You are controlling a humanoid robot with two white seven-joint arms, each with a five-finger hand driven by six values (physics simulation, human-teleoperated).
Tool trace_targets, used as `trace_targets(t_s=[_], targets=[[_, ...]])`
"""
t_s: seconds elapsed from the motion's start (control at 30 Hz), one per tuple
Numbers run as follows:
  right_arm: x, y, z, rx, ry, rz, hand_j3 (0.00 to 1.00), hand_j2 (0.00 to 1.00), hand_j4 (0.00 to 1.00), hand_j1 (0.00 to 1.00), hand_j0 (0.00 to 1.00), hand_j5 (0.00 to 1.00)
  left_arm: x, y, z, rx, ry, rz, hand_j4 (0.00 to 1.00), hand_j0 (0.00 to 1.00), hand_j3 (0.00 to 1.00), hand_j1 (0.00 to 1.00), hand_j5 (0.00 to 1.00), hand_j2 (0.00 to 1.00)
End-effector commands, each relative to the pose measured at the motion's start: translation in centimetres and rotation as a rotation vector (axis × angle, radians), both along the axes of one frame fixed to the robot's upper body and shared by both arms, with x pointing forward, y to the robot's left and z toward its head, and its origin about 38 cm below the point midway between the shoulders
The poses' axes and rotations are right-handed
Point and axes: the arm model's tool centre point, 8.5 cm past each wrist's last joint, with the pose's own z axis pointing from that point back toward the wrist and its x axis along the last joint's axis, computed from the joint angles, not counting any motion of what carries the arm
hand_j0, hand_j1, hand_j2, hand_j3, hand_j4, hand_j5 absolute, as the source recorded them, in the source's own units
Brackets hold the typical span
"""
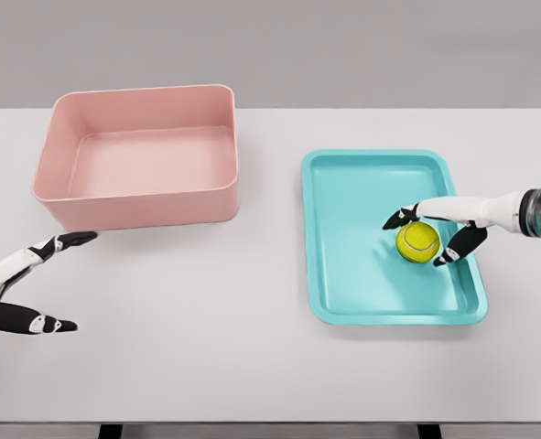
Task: Put the tennis from the blue tray into the pink basket with both arms
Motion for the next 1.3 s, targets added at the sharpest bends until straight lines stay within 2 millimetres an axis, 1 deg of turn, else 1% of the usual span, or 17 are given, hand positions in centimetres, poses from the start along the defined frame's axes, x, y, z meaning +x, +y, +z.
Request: trace_targets(t_s=[0.0, 0.13, 0.2, 0.3, 0.37, 0.43, 0.57, 0.63, 0.7, 0.77, 0.87, 0.97, 1.07, 1.13, 1.27], targets=[[0.0, 0.1, 0.0, 0.004, 0.001, 0.000, 0.75, 0.75, 0.75, 0.75, 0.75, 0.75, 0.1, 0.4, -0.2, 0.001, 0.007, 0.015, 1.00, 1.00, 1.00, 1.00, 1.00, 1.00], [0.0, 0.2, 0.1, 0.004, -0.002, 0.004, 0.70, 0.70, 0.70, 0.70, 0.70, 0.70, 0.0, 0.4, -0.3, 0.001, 0.008, 0.015, 1.00, 1.00, 1.00, 1.00, 1.00, 1.00], [0.0, 0.3, 0.0, 0.006, 0.000, 0.005, 0.61, 0.61, 0.61, 0.61, 0.61, 0.61, 0.0, 0.3, -0.4, -0.001, 0.008, 0.015, 1.00, 1.00, 1.00, 1.00, 1.00, 1.00], [0.0, 0.5, 0.1, 0.009, -0.003, 0.012, 0.51, 0.51, 0.51, 0.51, 0.51, 0.51, 0.0, 0.3, -0.4, 0.000, 0.007, 0.014, 1.00, 1.00, 1.00, 1.00, 1.00, 1.00], [0.0, 0.5, 0.2, 0.012, -0.005, 0.012, 0.42, 0.42, 0.42, 0.42, 0.42, 0.42, 0.0, 0.3, -0.4, 0.000, 0.007, 0.014, 1.00, 1.00, 1.00, 1.00, 1.00, 1.00], [-0.1, 0.6, 0.7, 0.017, -0.019, 0.029, 0.40, 0.40, 0.40, 0.40, 0.40, 0.40, 0.0, 0.3, -0.4, 0.000, 0.007, 0.014, 1.00, 1.00, 1.00, 1.00, 1.00, 1.00], [-0.5, 1.6, 1.7, 0.053, -0.050, 0.098, 0.40, 0.40, 0.40, 0.40, 0.40, 0.40, 0.0, 0.3, -0.4, 0.000, 0.007, 0.014, 1.00, 1.00, 1.00, 1.00, 1.00, 1.00], [-0.6, 2.2, 3.5, 0.087, -0.104, 0.151, 0.40, 0.40, 0.40, 0.40, 0.40, 0.40, 0.0, 0.3, -0.4, 0.000, 0.007, 0.014, 1.00, 1.00, 1.00, 1.00, 1.00, 1.00], [-1.1, 3.4, 5.6, 0.119, -0.165, 0.212, 0.40, 0.40, 0.40, 0.40, 0.40, 0.40, 0.0, 0.3, -0.4, 0.002, 0.007, 0.014, 1.00, 1.00, 1.00, 1.00, 1.00, 1.00], [-1.8, 4.7, 6.5, 0.146, -0.196, 0.279, 0.41, 0.41, 0.41, 0.41, 0.41, 0.41, 0.0, 0.3, -0.3, 0.003, 0.006, 0.014, 1.00, 1.00, 1.00, 1.00, 1.00, 1.00], [-2.4, 7.2, 6.3, 0.193, -0.204, 0.353, 0.42, 0.42, 0.42, 0.42, 0.42, 0.42, 0.0, 0.4, -0.3, 0.004, 0.004, 0.014, 1.00, 1.00, 1.00, 1.00, 1.00, 1.00], [-2.6, 12.6, 5.4, 0.298, -0.198, 0.448, 0.42, 0.42, 0.42, 0.42, 0.42, 0.42, 0.0, 0.3, -0.3, 0.003, 0.004, 0.013, 1.00, 1.00, 1.00, 1.00, 1.00, 1.00], [-2.9, 15.8, 5.1, 0.353, -0.202, 0.498, 0.42, 0.42, 0.42, 0.42, 0.42, 0.42, 0.0, 0.4, -0.3, 0.004, 0.004, 0.014, 1.00, 1.00, 1.00, 1.00, 1.00, 1.00], [-2.9, 18.8, 4.9, 0.372, -0.216, 0.534, 0.42, 0.42, 0.42, 0.42, 0.42, 0.42, 0.0, 0.4, -0.3, 0.002, 0.004, 0.015, 1.00, 1.00, 1.00, 1.00, 1.00, 1.00], [-2.6, 23.5, 4.0, 0.407, -0.218, 0.562, 0.42, 0.42, 0.42, 0.42, 0.42, 0.42, 0.0, 0.4, -0.3, 0.002, 0.004, 0.015, 1.00, 1.00, 1.00, 1.00, 1.00, 1.00]])
